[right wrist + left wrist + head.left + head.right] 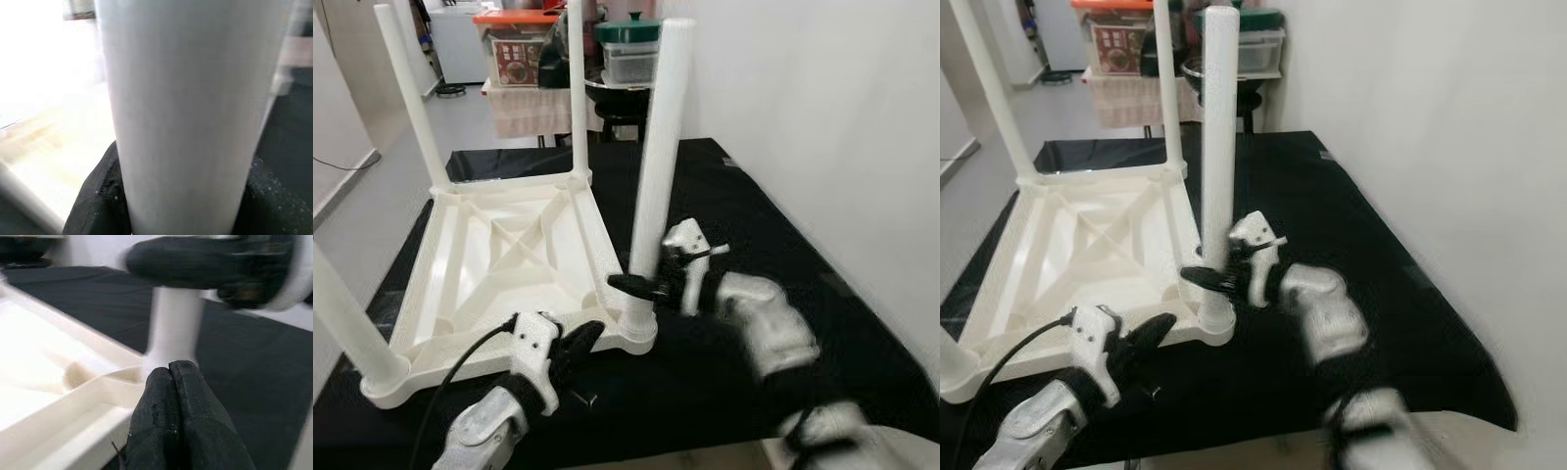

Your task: Building children table

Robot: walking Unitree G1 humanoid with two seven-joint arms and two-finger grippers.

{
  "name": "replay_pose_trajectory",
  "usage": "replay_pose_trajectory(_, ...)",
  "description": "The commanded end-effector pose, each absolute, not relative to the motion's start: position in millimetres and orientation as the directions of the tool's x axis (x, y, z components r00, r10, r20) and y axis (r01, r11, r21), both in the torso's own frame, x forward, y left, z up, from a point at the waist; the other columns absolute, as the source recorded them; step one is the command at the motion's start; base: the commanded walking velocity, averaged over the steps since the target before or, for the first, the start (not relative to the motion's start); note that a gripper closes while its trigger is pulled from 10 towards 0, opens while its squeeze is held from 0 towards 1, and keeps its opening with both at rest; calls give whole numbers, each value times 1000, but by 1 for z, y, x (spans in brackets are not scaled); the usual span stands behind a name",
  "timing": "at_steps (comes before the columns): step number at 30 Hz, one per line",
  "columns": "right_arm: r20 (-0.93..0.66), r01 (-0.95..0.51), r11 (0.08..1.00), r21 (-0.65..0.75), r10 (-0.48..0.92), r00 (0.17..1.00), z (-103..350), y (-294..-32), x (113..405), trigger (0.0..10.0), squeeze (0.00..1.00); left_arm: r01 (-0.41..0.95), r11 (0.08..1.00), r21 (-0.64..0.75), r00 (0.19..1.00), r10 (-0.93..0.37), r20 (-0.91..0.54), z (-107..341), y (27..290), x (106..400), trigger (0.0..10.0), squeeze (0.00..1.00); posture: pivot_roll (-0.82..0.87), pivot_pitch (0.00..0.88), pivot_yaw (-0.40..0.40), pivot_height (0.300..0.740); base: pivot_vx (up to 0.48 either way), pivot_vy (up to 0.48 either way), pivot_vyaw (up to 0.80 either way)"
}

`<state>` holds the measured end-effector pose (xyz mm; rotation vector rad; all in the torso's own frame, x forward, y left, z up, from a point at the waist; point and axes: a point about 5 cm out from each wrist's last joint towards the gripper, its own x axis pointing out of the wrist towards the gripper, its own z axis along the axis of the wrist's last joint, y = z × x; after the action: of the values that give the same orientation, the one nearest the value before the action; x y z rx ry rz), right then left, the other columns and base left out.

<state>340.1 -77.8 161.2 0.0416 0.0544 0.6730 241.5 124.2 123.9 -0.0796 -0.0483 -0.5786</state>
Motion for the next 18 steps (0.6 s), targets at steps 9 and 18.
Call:
replay_pose_trajectory(9,-212,-492,870,45,489,846,132,-71,325,0,0,549,834,-62,836,-545,62,124,126,245,10000,0,2,0,-27,740,0,0,0)
replay_pose_trajectory(18,-194,-576,814,80,579,792,141,-59,320,10000,1000,538,841,-61,843,-535,65,124,125,246,10000,0,4,0,-26,740,0,0,0)
